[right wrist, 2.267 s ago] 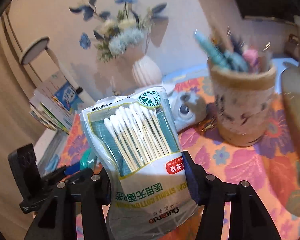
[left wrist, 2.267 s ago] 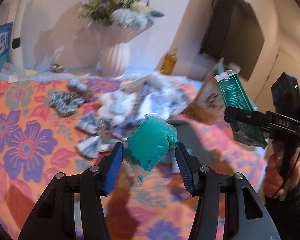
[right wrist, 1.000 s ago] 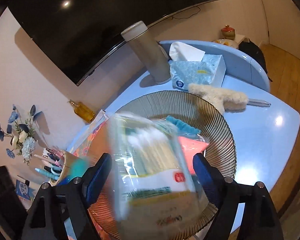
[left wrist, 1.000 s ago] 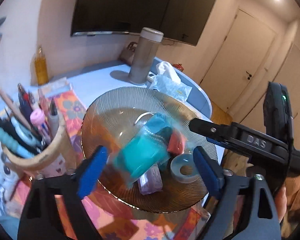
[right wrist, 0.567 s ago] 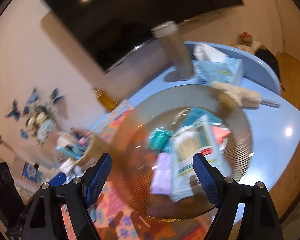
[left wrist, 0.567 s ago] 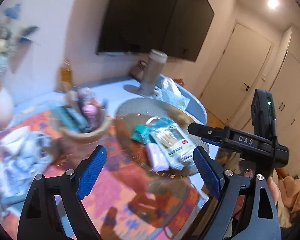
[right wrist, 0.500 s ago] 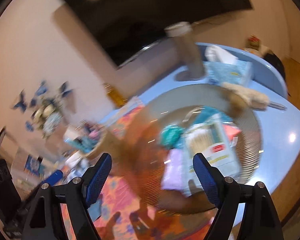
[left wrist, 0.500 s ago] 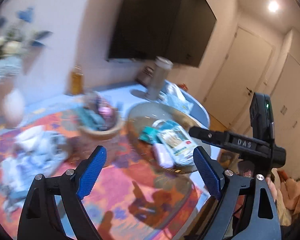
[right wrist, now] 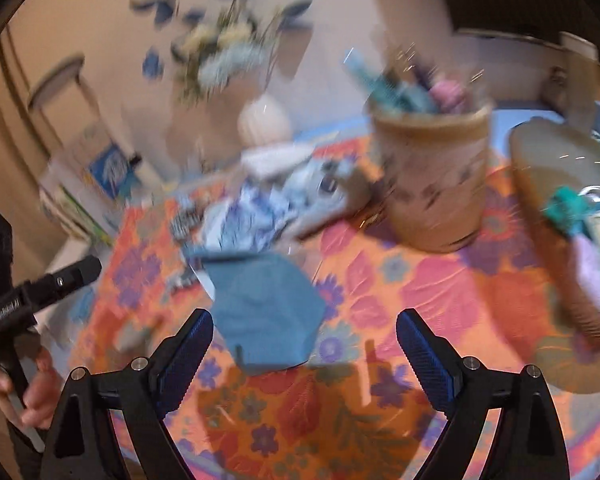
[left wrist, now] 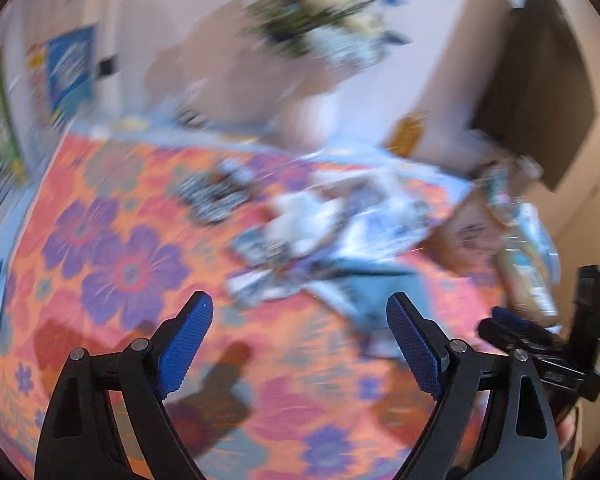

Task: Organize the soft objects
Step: 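Move both open tools back over the floral tablecloth, then grasp the scrunchie with left tool while right tool grasps the plaid hair bow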

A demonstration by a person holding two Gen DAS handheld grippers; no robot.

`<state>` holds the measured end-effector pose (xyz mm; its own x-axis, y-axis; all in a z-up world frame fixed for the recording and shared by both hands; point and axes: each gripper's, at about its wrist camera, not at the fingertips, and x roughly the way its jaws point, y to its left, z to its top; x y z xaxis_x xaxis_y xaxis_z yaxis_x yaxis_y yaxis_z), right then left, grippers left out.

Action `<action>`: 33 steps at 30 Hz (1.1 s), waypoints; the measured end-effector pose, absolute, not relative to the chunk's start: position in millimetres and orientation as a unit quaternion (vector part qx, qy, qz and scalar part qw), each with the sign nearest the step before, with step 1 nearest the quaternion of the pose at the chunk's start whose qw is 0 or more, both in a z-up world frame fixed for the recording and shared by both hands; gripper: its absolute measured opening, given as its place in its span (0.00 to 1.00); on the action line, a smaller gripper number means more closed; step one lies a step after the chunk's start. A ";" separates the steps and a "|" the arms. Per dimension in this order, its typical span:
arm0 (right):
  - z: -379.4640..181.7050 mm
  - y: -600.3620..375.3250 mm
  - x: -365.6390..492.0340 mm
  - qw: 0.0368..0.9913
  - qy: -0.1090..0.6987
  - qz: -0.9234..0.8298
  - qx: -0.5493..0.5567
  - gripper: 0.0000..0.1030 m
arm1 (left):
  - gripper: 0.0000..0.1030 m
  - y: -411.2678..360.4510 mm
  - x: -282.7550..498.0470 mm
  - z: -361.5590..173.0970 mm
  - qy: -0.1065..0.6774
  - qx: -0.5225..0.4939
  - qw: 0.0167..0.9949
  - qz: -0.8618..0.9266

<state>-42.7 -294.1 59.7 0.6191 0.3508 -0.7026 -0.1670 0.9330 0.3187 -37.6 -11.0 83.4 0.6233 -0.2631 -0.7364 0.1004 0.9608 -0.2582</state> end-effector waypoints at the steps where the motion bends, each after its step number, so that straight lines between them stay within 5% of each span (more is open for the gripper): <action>1: 50.8 -289.0 -38.5 0.894 0.412 0.140 0.102 0.89 | 0.85 -8.0 -35.7 73.6 0.426 -0.092 0.896 -0.090; 9: 21.2 -295.6 -24.1 0.889 0.424 0.123 0.119 0.90 | 0.85 3.4 -18.5 13.4 0.452 -0.094 0.885 -0.061; 27: 25.1 -295.1 -25.1 0.885 0.431 0.119 0.127 0.94 | 0.85 9.1 -21.8 15.6 0.451 -0.109 0.882 -0.076; 33: 71.8 -258.4 -25.5 0.893 0.404 0.166 0.108 0.94 | 0.85 27.3 -1.0 62.4 0.422 -0.098 0.898 -0.079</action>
